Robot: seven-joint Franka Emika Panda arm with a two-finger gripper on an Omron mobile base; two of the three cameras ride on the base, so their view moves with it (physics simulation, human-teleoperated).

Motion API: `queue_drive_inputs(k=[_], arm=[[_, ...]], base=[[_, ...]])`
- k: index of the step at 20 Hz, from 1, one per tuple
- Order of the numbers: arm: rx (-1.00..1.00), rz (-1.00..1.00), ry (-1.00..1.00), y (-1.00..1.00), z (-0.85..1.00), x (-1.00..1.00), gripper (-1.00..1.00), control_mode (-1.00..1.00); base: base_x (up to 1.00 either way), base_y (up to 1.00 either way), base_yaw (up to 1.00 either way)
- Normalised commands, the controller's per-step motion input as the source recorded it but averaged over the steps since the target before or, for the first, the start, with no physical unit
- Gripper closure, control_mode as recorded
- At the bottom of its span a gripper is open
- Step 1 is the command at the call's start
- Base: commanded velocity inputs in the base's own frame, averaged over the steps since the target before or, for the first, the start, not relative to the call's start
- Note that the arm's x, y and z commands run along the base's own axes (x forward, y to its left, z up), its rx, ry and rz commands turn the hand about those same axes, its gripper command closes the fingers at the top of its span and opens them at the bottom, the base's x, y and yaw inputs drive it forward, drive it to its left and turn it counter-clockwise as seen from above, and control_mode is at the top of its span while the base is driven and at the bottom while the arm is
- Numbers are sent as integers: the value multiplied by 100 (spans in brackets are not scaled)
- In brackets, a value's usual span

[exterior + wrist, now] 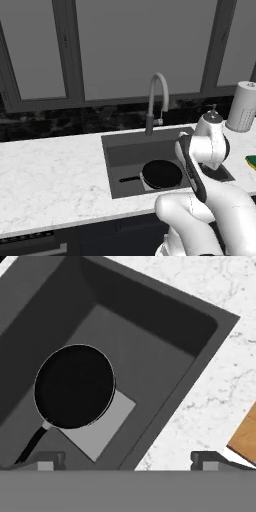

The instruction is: Pick the pan and sponge and place them into the sink. Then turn on the water.

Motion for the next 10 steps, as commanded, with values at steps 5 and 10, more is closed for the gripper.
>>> queue_drive_inputs(k=[5, 10], arm=[[-1, 28, 4, -75, 45, -2, -100, -100], [0, 28, 3, -67, 25, 0, -100, -100]], base=[[0, 0, 0], [0, 0, 0]])
